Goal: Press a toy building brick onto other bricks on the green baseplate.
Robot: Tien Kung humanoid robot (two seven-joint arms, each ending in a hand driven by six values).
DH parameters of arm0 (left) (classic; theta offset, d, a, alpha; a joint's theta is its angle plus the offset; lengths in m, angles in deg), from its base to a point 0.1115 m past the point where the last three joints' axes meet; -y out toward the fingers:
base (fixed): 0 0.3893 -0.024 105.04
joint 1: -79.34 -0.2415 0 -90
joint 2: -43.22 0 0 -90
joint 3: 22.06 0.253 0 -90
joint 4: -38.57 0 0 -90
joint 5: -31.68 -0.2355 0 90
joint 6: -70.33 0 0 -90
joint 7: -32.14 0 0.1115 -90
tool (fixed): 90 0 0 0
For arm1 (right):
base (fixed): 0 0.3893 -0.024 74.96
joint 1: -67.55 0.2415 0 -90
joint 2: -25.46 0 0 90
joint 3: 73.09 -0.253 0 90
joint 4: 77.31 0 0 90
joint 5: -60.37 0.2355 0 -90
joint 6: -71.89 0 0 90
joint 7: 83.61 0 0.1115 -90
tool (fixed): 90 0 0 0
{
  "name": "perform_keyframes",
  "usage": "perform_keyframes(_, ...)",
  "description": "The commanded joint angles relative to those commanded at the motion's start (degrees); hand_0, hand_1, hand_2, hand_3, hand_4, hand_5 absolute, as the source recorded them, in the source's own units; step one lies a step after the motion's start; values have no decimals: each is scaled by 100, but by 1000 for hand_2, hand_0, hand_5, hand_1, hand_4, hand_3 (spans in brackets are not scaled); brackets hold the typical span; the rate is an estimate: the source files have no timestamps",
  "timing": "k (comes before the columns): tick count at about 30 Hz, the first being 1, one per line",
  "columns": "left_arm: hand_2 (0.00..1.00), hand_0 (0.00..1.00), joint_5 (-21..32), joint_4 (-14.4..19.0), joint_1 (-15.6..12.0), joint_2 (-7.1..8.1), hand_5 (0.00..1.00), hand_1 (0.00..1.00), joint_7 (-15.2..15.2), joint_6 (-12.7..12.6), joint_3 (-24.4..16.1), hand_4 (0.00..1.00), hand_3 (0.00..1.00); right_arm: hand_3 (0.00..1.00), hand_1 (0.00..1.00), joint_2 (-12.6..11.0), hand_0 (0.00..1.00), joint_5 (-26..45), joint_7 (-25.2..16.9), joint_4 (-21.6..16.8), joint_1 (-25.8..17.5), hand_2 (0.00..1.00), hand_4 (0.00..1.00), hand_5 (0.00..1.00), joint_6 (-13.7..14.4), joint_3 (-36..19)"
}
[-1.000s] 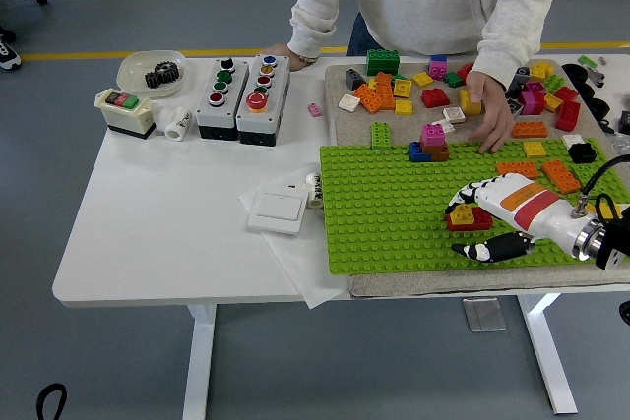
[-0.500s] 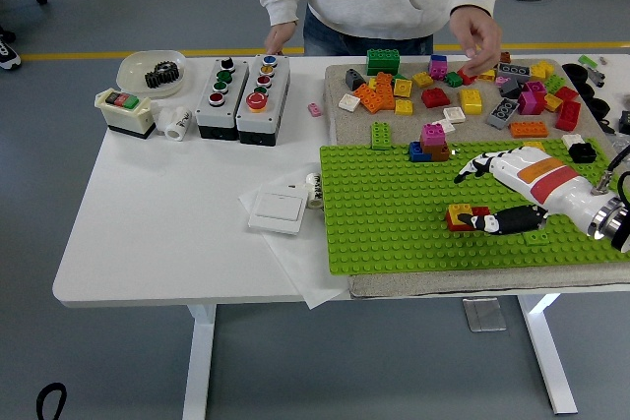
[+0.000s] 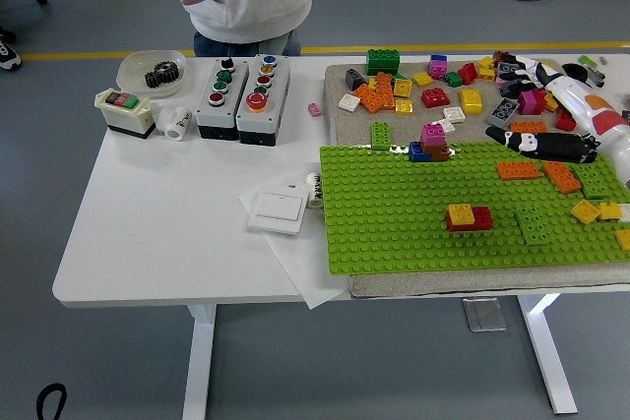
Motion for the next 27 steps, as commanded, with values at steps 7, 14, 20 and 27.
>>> perform_keyframes(7,729,766,-46,-14,-41,-24,597,761,3,-61,-29,669,598,962,807,-43,866,1349,302,-265,-154,872,989,699,-420,-436)
perform_keyframes(14,728,765,-151,-27,-107,-48,598,760,7,-110,-89,667,598,924,810,-57,876,2969,998,-617,-271,860,998,741,-841,-879)
perform_keyframes(20,728,765,-210,-29,-149,-62,598,760,27,-123,-114,667,598,924,810,-53,876,4385,1741,-696,-328,860,998,741,-1406,-1241)
perform_keyframes(27,728,763,-280,-31,-195,-100,597,761,81,-166,-134,666,596,926,811,-33,871,6098,2168,-790,-411,853,998,834,-1550,-1438)
